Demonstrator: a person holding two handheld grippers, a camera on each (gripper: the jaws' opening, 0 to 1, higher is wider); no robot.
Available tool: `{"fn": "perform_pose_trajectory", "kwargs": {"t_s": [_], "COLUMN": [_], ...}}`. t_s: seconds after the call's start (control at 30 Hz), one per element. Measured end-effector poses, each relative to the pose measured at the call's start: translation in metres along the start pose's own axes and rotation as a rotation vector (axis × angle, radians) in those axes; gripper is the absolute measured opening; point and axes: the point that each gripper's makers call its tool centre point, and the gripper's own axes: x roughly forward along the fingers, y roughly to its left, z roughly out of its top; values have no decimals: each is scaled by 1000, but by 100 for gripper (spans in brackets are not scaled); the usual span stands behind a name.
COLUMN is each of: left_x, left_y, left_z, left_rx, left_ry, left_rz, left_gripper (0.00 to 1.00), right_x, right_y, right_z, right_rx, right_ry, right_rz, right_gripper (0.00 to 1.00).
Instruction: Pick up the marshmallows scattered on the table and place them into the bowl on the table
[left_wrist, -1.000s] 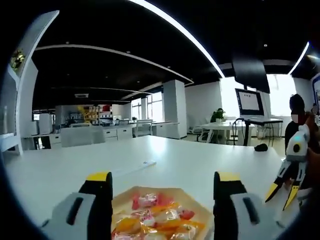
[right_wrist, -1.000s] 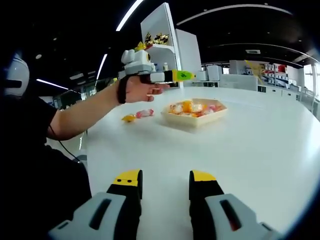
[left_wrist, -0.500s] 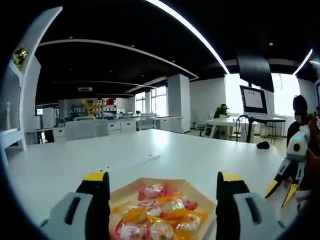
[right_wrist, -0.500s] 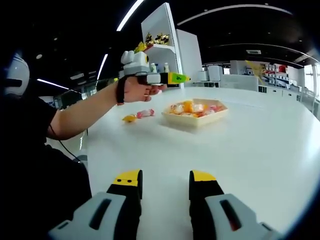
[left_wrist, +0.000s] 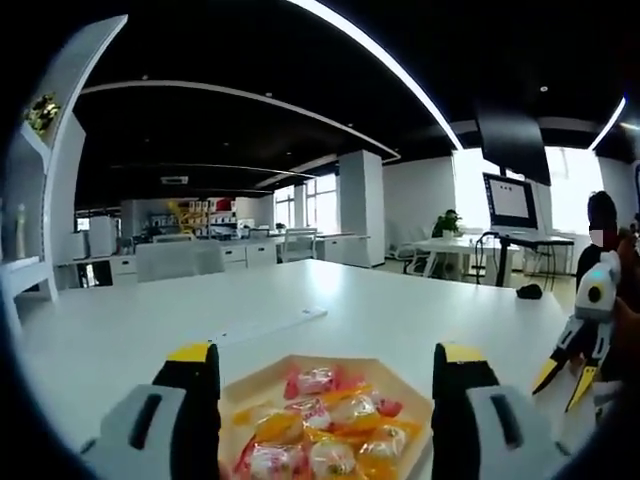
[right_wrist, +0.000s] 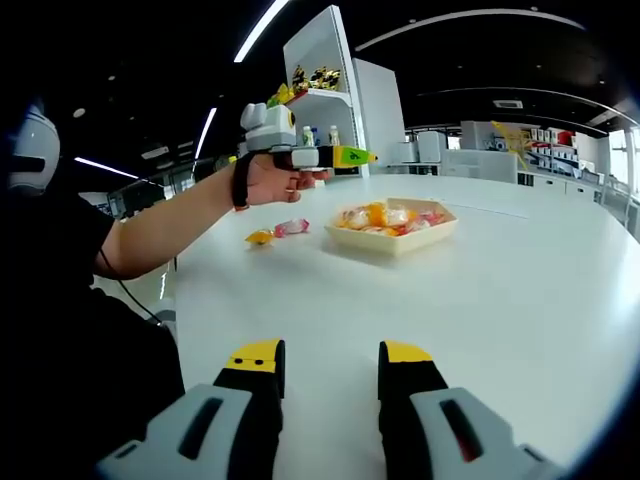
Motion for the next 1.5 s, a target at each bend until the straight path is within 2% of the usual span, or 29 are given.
{"fn": "perform_pose_trajectory", "kwargs": {"t_s": [0.23, 0.7, 0.77, 0.97, 1.13, 1.27, 1.33, 1.5], "left_x": [-7, -37, -40, -56, -65, -69, -72, -77], "left_y": [5, 49, 51, 59, 61, 62, 68, 67], "left_z": [-7, -14, -15, -7, -8, -16, -22, -28], "left_rx": [-4, -15, -18, -14, -20, -19, 6, 4], "left_ry": [14, 29, 35, 26, 33, 68, 96, 122], "left_rz": [16, 94, 99, 113, 111, 121, 151, 142], "left_gripper": [87, 85, 82, 81, 79, 77, 74, 74], "right_x": [1, 4, 4, 4, 4, 5, 5, 4], "right_y": [1, 4, 5, 6, 5, 7, 7, 6], "right_z": [-1, -3, -2, -2, -2, -2, -2, -1], "right_rx": [-1, -3, -3, -6, -1, -5, -3, -3], "right_ry": [3, 6, 6, 6, 3, 6, 5, 3], "right_rz": [3, 10, 11, 14, 10, 16, 14, 12], "right_gripper": [36, 36, 36, 36, 36, 36, 36, 36]}}
